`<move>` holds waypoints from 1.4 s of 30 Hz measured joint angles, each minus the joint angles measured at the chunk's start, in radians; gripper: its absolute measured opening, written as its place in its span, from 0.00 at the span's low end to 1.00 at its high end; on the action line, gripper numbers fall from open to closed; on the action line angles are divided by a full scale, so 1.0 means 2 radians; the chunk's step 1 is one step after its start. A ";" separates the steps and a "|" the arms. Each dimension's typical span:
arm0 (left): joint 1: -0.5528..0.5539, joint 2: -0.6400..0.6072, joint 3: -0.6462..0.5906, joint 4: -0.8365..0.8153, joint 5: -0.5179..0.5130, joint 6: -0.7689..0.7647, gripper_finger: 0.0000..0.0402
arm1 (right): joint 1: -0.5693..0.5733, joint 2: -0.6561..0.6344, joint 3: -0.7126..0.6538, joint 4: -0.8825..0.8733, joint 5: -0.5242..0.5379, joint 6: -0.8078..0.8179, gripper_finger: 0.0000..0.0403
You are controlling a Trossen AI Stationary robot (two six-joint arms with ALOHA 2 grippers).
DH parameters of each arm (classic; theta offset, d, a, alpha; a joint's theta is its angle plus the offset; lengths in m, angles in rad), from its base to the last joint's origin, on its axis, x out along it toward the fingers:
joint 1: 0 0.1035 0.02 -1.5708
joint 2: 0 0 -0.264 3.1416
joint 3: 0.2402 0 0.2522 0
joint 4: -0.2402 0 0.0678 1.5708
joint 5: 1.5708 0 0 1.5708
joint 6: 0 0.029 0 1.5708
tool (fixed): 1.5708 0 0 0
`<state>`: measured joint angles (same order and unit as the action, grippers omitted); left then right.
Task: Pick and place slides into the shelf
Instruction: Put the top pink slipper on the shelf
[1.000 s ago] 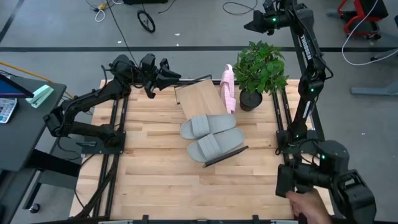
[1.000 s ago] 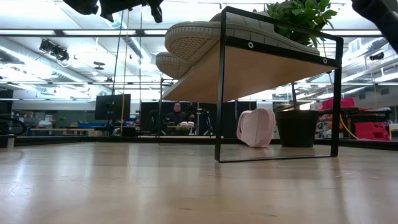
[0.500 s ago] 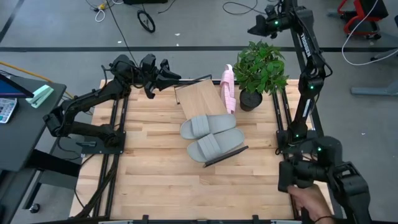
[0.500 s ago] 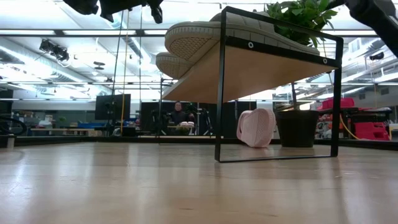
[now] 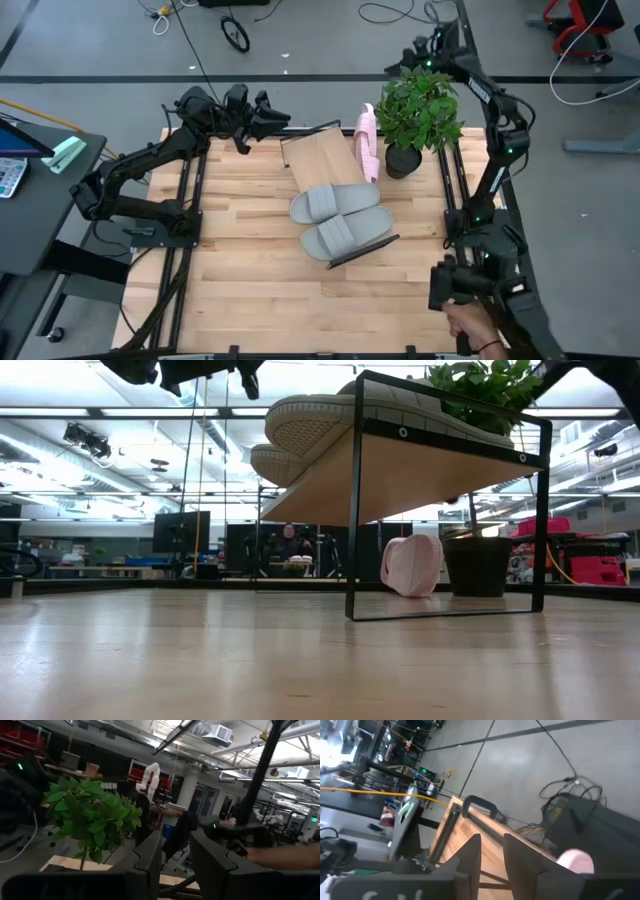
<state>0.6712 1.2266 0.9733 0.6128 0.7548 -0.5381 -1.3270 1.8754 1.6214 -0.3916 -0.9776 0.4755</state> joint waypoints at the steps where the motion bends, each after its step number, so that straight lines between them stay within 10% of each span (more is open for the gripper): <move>1: 0.000 0.000 0.000 0.000 -0.007 0.000 0.27 | 0.000 -0.001 -0.022 0.019 -0.001 0.010 0.22; 12: 0.000 0.000 0.000 0.001 -0.024 -0.017 0.27 | -0.003 -0.003 -0.155 0.118 0.011 0.028 0.25; 28: 0.000 0.000 0.000 0.000 -0.024 -0.017 0.27 | 0.031 0.018 -0.160 0.116 0.059 0.022 0.50; 42: 0.000 0.000 0.000 -0.003 -0.023 -0.019 0.27 | 0.044 0.025 -0.160 0.116 0.084 -0.004 0.53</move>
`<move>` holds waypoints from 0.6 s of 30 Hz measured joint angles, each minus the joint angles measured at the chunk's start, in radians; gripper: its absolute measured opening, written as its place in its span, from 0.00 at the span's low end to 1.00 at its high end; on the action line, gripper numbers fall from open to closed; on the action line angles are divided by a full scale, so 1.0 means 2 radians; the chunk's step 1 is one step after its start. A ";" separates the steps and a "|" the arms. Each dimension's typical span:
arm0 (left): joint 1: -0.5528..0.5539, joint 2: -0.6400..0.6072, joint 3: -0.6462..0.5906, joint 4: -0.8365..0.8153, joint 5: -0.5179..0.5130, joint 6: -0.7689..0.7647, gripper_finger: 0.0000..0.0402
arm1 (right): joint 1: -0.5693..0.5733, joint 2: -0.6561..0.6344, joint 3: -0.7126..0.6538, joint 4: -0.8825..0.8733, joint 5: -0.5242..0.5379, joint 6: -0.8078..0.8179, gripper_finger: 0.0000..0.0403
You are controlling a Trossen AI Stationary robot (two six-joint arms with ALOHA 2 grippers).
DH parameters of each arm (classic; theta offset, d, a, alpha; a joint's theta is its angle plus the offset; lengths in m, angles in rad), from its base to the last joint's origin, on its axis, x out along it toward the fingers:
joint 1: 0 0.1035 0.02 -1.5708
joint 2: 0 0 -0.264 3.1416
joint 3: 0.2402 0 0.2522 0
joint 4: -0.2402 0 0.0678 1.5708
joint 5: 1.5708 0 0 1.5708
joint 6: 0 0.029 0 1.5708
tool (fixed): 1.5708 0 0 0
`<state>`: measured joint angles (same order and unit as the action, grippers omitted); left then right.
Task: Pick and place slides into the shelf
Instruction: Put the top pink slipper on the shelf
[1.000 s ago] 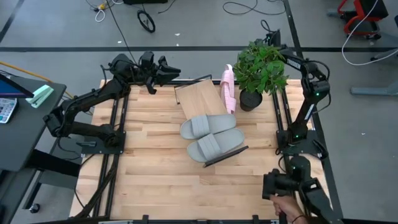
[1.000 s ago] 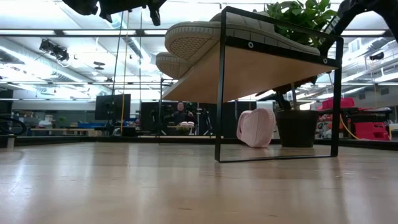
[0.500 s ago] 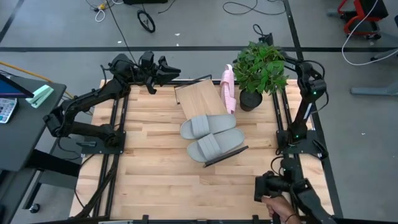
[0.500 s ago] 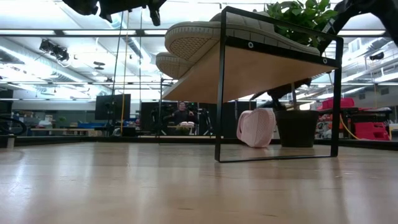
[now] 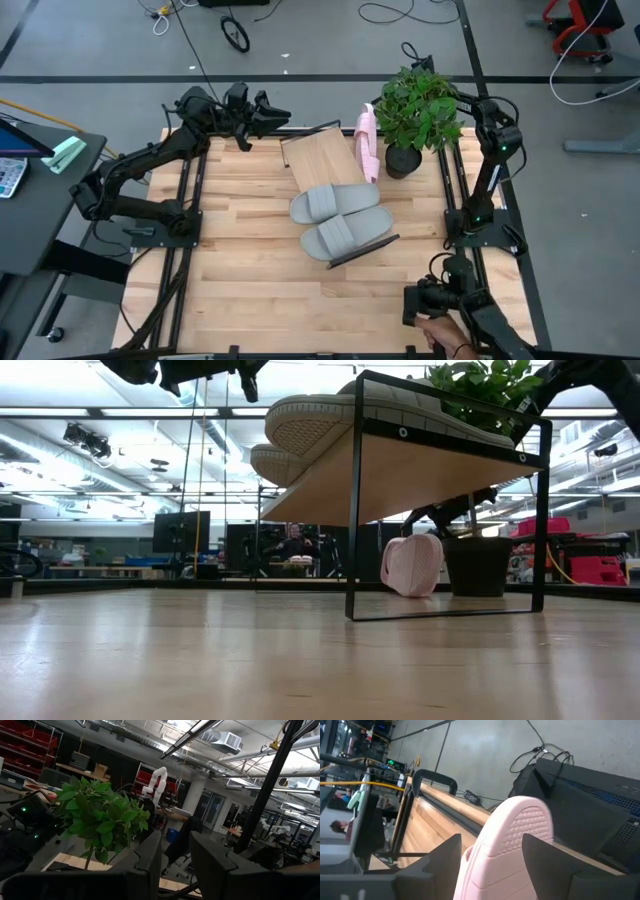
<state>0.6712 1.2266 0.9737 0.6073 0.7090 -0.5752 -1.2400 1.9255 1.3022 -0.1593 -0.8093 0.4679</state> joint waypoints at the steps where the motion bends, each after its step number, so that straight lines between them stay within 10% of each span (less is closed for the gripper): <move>1: 0.000 0.000 0.000 0.000 0.000 0.000 0.27 | 0.003 0.000 0.000 0.000 0.002 -0.002 0.53; 18: 0.000 0.000 0.000 -0.004 0.000 -0.008 0.27 | 0.033 0.027 0.001 0.014 0.037 -0.023 0.52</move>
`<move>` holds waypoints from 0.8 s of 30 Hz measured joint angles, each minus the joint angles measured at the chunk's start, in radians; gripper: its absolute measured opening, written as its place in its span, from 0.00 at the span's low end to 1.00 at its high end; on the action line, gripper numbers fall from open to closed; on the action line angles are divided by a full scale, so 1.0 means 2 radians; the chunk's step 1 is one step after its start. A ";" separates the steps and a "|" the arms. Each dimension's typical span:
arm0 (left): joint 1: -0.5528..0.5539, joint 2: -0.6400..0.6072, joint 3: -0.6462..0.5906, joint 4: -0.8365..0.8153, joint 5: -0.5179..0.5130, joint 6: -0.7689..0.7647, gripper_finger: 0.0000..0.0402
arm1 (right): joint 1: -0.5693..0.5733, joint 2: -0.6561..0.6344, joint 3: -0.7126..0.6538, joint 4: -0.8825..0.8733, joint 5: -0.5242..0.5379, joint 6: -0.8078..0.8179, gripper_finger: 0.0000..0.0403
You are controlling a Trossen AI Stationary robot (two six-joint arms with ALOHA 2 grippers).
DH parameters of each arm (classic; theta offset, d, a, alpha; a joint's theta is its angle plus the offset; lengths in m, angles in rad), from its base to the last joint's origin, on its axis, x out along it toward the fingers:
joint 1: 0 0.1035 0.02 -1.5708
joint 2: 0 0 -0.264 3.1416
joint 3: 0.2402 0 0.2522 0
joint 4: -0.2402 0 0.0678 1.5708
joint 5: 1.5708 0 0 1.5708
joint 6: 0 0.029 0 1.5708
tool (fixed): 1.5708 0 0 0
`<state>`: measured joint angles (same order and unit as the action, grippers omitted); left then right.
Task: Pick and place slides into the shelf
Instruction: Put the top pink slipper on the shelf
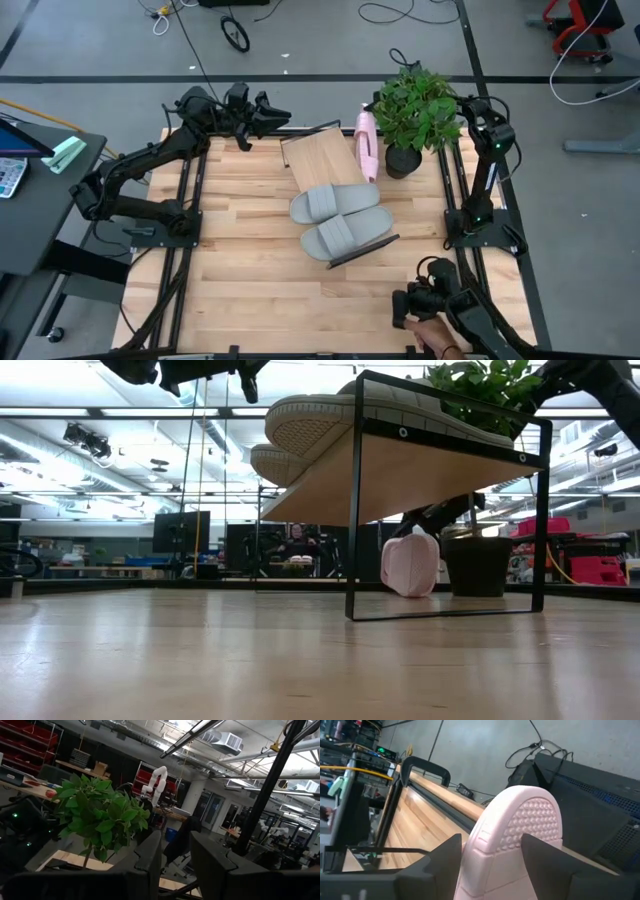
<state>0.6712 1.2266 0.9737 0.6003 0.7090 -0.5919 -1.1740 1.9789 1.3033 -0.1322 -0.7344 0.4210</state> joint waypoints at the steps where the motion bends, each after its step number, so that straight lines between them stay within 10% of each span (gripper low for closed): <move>1: 0.000 0.000 0.000 0.000 0.000 0.000 0.27 | 0.000 0.000 0.000 0.001 0.000 -0.001 0.50; 10: 0.000 0.000 0.000 0.000 0.000 0.001 0.27 | -0.001 0.000 0.000 0.002 0.002 -0.015 0.11; 24: 0.000 0.000 0.000 -0.010 0.000 0.001 0.27 | 0.000 -0.009 -0.001 0.017 0.043 -0.014 0.11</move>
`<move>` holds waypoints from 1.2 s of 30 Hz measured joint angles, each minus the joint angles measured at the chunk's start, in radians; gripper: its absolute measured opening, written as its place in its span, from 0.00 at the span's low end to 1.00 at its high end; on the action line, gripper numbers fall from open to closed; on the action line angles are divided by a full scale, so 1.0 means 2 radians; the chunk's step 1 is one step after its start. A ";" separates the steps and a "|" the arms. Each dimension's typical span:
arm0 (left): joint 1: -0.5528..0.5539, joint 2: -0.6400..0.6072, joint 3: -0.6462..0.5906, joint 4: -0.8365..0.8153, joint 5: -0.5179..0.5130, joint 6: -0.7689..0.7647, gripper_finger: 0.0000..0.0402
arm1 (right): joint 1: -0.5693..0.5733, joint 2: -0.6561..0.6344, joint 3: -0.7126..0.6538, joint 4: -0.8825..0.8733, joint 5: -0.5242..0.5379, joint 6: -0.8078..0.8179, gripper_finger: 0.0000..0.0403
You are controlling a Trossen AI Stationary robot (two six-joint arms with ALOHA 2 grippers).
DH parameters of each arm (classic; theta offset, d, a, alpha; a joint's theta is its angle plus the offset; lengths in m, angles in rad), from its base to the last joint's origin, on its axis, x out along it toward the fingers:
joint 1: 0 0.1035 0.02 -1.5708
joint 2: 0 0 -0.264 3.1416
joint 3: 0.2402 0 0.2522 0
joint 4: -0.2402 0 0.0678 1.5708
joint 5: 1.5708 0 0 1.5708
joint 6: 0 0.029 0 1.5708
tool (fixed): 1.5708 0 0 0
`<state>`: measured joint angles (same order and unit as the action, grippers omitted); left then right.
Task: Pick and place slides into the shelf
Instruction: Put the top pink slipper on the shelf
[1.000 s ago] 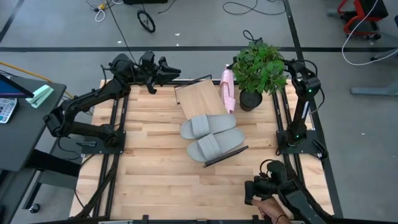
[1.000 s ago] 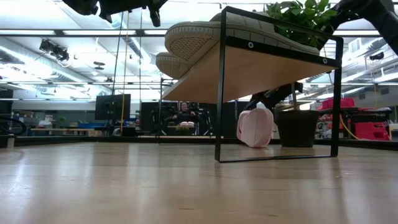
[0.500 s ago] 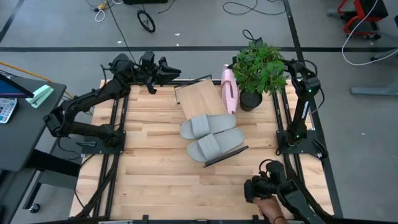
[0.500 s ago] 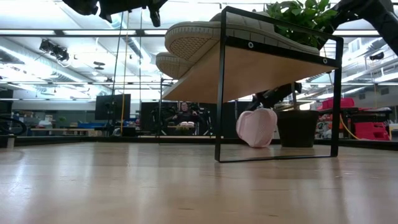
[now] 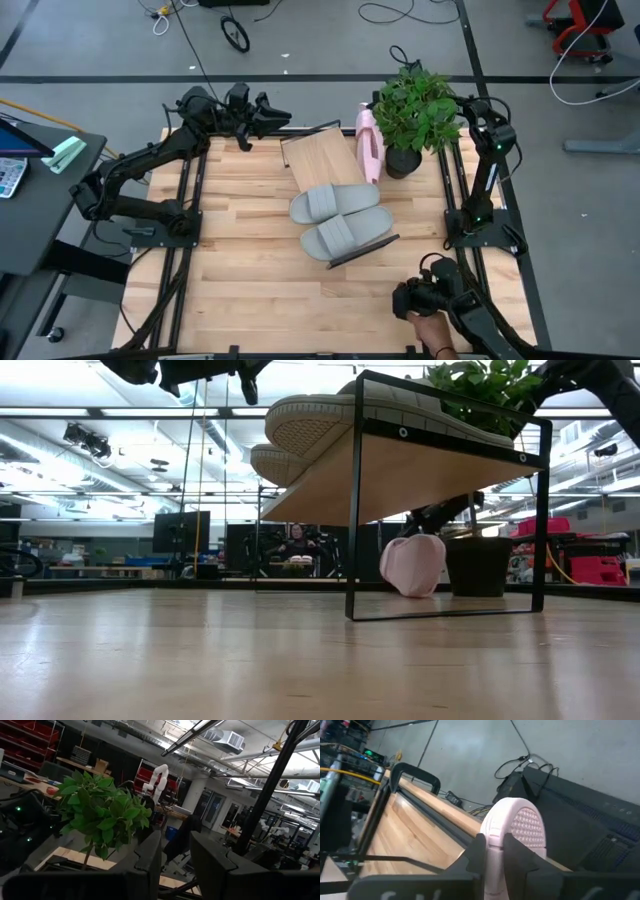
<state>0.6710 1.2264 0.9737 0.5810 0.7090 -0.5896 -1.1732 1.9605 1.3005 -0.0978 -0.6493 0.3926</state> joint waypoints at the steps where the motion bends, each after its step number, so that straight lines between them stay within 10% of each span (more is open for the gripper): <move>1: 0.000 0.000 0.000 -0.002 0.000 0.000 0.27 | 0.000 -0.002 0.000 0.002 0.008 -0.002 0.11; 36: 0.000 0.000 0.000 -0.006 0.000 0.004 0.27 | -0.016 -0.053 0.001 0.064 0.074 0.001 0.08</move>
<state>0.6712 1.2263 0.9737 0.5699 0.7088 -0.5819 -1.2058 1.8544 1.3022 0.0293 -0.5016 0.3946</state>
